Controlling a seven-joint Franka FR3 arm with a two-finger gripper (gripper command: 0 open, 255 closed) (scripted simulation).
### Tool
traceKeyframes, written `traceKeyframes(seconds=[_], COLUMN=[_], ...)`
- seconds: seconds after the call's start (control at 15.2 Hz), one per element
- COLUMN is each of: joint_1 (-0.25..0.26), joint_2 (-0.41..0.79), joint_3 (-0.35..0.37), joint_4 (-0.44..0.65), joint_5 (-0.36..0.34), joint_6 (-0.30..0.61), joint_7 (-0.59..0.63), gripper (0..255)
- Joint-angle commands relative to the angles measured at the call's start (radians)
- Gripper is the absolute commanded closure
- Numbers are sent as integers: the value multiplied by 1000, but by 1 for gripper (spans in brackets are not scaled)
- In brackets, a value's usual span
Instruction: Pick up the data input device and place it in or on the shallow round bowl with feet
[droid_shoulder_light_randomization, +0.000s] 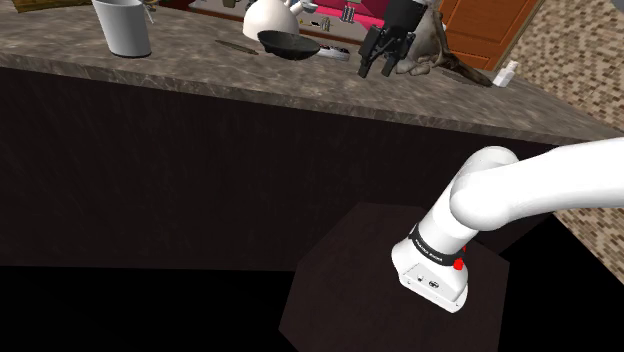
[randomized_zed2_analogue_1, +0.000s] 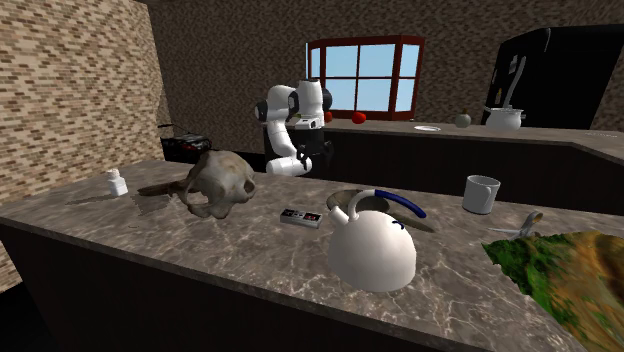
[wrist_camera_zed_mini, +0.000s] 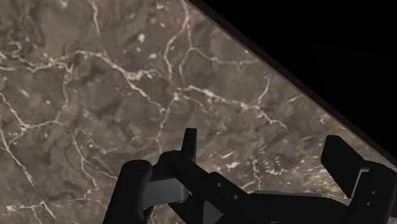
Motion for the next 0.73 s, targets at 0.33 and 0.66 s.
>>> traceKeyframes(seconds=[0.33,0.66], joint_1=[28,67], joint_2=[145,323], joint_3=[-126,-237], joint_4=[100,245], joint_5=[-73,-107], joint_6=[24,42], joint_7=[-258,-514], gripper=[0,0])
